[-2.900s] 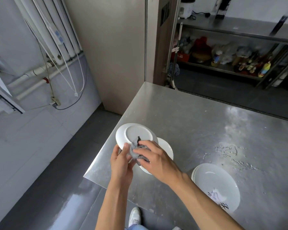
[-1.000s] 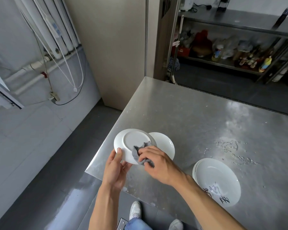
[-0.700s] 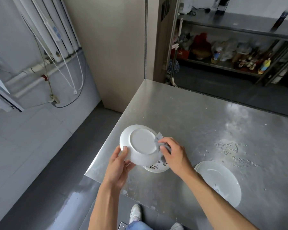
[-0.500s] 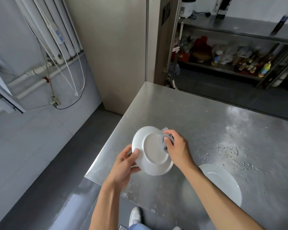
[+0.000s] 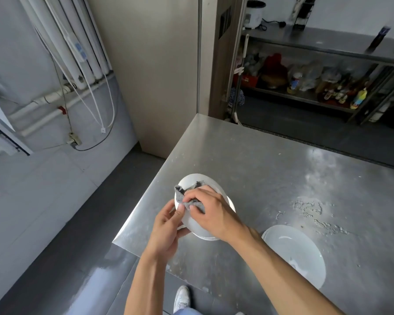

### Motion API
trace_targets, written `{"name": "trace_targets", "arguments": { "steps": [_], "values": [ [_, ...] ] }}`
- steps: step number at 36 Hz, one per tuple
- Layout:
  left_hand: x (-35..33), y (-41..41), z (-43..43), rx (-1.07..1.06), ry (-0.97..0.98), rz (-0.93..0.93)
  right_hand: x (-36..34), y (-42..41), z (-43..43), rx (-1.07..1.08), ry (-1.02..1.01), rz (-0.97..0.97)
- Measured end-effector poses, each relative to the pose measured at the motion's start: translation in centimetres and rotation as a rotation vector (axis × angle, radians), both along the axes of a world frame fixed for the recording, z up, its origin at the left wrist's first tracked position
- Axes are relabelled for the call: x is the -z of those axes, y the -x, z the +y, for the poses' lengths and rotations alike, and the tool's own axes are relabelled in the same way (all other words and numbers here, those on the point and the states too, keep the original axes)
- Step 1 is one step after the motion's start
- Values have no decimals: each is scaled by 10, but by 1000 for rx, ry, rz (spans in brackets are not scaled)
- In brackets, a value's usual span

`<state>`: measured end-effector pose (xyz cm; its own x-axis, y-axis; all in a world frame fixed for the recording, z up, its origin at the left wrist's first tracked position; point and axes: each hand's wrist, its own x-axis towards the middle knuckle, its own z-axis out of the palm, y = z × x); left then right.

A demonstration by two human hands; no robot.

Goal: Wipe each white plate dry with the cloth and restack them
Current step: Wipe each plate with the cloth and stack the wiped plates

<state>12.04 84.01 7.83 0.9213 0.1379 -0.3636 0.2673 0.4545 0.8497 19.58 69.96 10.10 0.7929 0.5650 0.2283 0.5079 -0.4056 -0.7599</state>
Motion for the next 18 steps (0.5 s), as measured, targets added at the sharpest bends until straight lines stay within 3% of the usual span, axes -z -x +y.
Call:
{"name": "trace_targets", "arguments": {
  "steps": [2, 7, 10, 14, 18],
  "values": [
    [-1, 0, -2, -70, 46, 18, 0, 4, -4, 13, 34, 38],
    [0, -3, 1, -257, 100, 68, 5, 12, -22, 207, -3, -111],
    [0, -2, 4, -337, 116, 71, 11, 16, -38, 286, 120, -96],
    [-4, -3, 2, -421, 142, 93, 18, 25, -47, 242, 266, -71],
    [-9, -8, -8, -412, 134, 133, 23, 31, -43, 200, 378, -168]
  ]
}}
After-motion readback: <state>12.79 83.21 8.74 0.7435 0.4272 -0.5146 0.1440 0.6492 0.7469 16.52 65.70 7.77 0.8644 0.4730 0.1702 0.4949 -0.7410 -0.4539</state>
